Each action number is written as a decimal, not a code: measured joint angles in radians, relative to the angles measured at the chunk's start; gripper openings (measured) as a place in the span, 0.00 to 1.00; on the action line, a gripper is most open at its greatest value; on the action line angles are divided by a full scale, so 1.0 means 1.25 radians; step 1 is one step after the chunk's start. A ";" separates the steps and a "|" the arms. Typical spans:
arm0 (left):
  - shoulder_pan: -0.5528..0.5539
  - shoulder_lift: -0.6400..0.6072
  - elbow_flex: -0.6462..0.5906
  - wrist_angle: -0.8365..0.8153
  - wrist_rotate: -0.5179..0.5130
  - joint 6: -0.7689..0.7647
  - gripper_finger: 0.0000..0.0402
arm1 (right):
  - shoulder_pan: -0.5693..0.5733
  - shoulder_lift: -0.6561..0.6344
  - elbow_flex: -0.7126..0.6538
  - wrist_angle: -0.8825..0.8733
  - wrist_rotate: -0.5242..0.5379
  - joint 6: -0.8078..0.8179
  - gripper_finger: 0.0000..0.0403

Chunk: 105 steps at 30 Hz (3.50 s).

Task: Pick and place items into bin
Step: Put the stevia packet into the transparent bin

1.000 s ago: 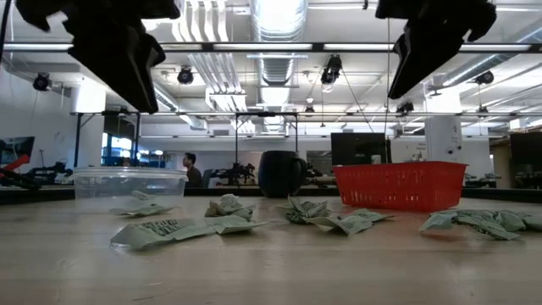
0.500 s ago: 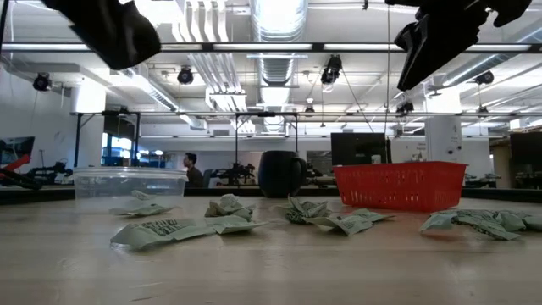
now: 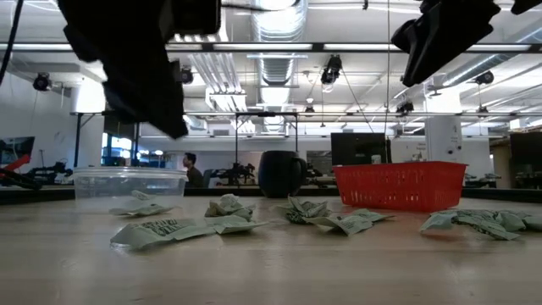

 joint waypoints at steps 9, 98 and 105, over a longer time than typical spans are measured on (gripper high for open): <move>-0.001 0.080 0.058 -0.062 0.006 -0.250 0.25 | 0.030 -0.001 -0.001 -0.001 0.000 -0.051 0.18; -0.002 0.256 0.302 -0.421 0.040 -0.366 0.26 | 0.029 -0.001 -0.027 0.026 0.002 -0.125 0.17; -0.003 0.256 0.303 -0.421 0.062 -0.364 0.31 | 0.029 -0.001 -0.027 0.027 0.002 -0.124 0.17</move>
